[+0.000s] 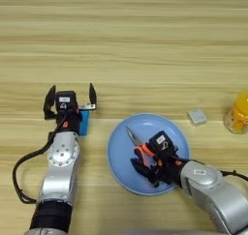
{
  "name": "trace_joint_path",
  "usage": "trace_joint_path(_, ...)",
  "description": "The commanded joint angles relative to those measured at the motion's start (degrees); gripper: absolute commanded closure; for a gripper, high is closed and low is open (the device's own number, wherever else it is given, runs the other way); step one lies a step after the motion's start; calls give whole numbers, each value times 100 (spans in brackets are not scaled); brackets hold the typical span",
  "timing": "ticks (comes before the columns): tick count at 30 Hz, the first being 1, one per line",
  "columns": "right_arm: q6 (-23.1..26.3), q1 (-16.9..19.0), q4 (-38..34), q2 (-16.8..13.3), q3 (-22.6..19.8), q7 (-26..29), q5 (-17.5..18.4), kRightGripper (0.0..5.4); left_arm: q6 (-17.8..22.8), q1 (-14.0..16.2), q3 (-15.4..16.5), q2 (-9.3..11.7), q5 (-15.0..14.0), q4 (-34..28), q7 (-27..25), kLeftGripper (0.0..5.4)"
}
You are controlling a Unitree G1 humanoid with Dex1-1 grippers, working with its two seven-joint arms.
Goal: Move the objects on the table
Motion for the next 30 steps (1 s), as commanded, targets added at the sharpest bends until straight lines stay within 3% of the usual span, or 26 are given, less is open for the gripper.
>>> trace_joint_path(1, 1447, 502, 864, -229, -12, -71, 112, 246, 184, 40, -40, -21, 86, -155, 53, 0)
trace_joint_path(14, 2534, 362, 674, -275, -54, -100, 551, 301, 188, 52, -43, -50, 97, -176, 75, 0)
trace_joint_path(24, 2581, 358, 592, -420, 86, -137, 603, 306, 195, 98, -45, -80, 112, -255, 88, 0)
trace_joint_path(30, 2453, 294, 675, -60, -290, -79, 961, 308, 209, 111, -39, -78, 112, -276, 82, 0)
